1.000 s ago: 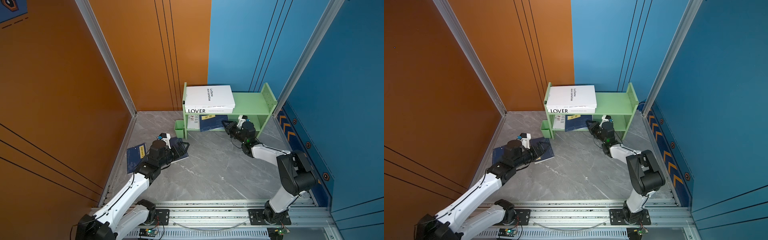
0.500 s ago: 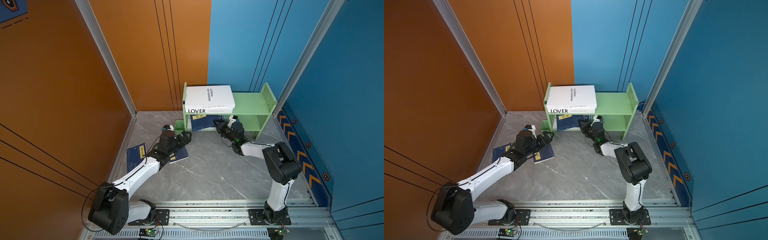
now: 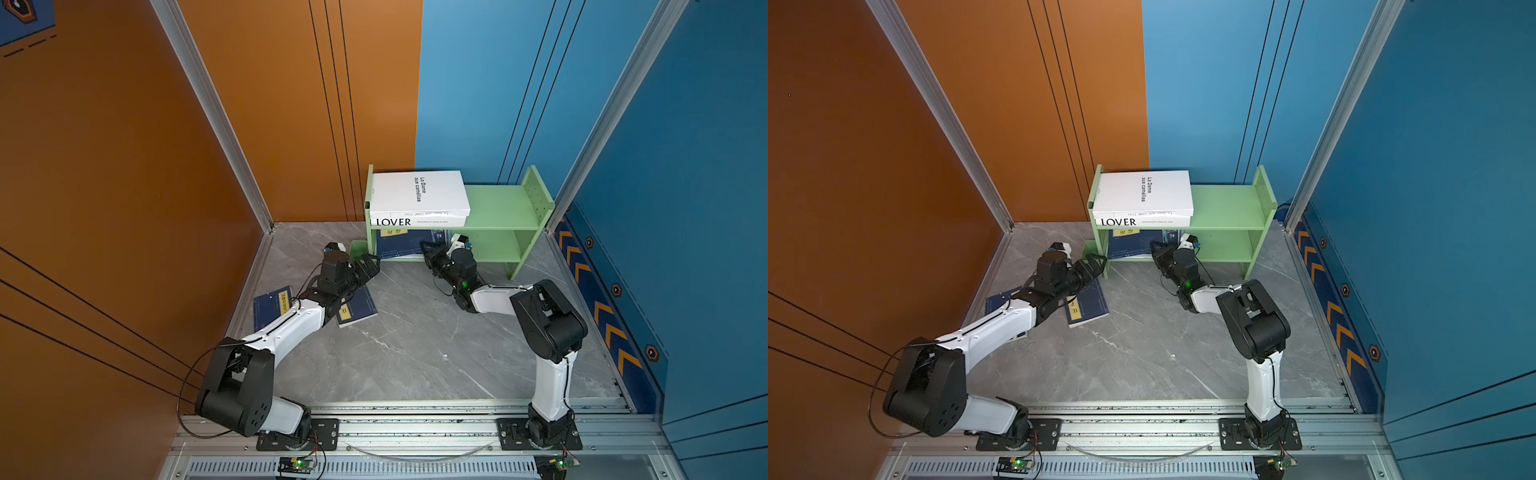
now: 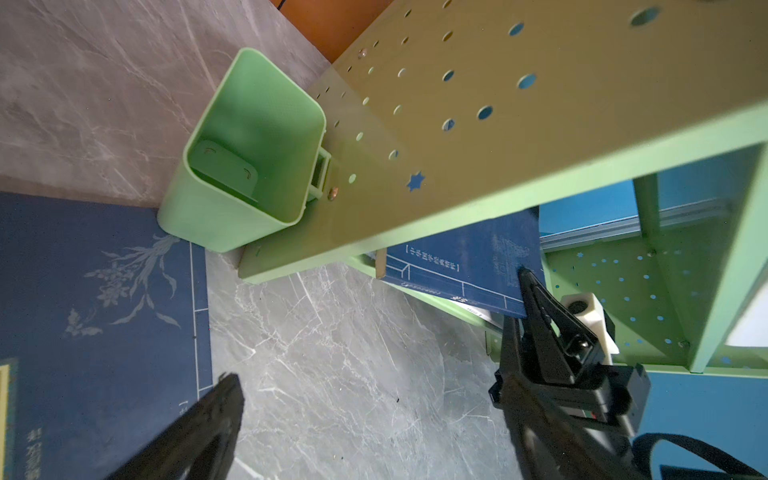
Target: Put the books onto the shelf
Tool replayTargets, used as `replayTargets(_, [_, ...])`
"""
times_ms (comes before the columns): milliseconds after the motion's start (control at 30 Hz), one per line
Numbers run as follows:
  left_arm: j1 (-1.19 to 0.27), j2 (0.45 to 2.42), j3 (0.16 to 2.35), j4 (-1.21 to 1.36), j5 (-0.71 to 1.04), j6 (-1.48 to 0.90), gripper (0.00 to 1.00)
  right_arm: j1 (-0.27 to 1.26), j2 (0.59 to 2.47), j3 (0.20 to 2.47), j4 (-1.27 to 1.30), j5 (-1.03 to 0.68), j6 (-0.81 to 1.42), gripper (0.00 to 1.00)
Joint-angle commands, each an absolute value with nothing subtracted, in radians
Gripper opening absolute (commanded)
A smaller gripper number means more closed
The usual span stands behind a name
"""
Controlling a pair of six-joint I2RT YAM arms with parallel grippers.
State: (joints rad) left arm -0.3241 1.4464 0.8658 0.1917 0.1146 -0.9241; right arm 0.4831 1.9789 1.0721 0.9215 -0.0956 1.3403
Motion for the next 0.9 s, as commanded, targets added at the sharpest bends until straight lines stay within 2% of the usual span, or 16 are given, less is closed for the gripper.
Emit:
replayTargets(0, [-0.315, 1.475, 0.894, 0.216, 0.130, -0.906, 0.98, 0.495, 1.980, 1.095, 0.981, -0.025, 1.345, 0.16])
replayTargets(367, [-0.313, 1.567, 0.937, 0.263, 0.115, -0.903, 0.98, 0.526, 2.023, 1.091, 1.021, 0.067, 1.372, 0.15])
replayTargets(867, [-0.301, 1.589, 0.937, 0.301, 0.125, -0.919, 0.98, 0.551, 2.050, 1.092, 1.084, 0.095, 1.413, 0.13])
